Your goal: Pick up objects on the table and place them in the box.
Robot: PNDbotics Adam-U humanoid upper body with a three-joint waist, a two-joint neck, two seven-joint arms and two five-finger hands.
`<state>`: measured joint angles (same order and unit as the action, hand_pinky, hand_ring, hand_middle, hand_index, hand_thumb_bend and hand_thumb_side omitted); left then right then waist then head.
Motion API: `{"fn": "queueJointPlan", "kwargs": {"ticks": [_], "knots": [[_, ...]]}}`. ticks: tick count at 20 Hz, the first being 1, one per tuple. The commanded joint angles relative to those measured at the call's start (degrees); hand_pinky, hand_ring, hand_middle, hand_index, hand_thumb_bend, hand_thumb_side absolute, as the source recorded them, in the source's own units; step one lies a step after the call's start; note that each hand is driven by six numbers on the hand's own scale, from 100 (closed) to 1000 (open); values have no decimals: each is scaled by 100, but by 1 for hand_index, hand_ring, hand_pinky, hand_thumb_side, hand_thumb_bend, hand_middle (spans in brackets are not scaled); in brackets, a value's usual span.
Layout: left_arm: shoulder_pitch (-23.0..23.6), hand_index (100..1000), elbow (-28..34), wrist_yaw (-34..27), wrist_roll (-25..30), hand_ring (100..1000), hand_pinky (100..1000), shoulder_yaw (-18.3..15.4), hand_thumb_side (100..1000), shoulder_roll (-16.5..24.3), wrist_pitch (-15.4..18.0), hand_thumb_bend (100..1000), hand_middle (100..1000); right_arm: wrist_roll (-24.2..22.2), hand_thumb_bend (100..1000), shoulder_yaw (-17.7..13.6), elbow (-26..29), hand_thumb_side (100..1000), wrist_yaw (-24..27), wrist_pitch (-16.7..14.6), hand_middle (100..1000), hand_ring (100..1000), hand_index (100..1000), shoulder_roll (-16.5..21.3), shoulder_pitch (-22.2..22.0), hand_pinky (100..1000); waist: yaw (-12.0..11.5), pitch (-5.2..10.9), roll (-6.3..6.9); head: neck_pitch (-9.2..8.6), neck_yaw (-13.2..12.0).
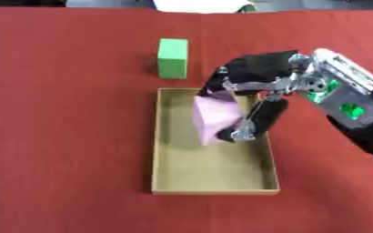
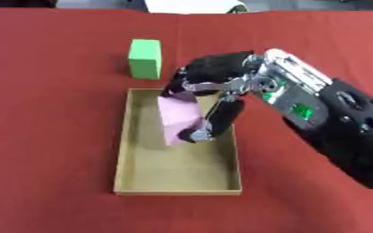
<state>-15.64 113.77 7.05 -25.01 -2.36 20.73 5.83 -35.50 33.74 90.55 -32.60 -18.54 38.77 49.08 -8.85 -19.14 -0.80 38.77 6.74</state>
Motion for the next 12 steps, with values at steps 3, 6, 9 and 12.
{"fn": "queueJointPlan", "kwargs": {"ticks": [3, 6, 9, 12], "knots": [[-77, 801, 83, 14, 45, 734, 730, -31, 688, 73, 5, 173, 646, 100, 235, 30, -112, 530, -331, -248, 641, 746, 860, -30, 25, 783, -9, 88, 23, 23, 10], [-80, 801, 83, 14, 56, 734, 730, -32, 688, 75, 4, 173, 646, 132, 305, 25, -75, 532, -525, -411, 697, 780, 885, -29, 24, 794, -13, 89, 22, 25, 6], [-80, 801, 83, 15, 68, 734, 730, -32, 688, 74, 1, 172, 646, 178, 344, -3, 11, 556, -762, -577, 735, 800, 907, -6, 23, 806, -10, 88, 19, 23, -1], [-84, 801, 83, 19, 82, 737, 730, -33, 688, 78, -2, 171, 646, 216, 371, -49, 70, 579, -913, -679, 749, 808, 921, 27, 3, 810, -6, 89, 18, 20, -9]]}}
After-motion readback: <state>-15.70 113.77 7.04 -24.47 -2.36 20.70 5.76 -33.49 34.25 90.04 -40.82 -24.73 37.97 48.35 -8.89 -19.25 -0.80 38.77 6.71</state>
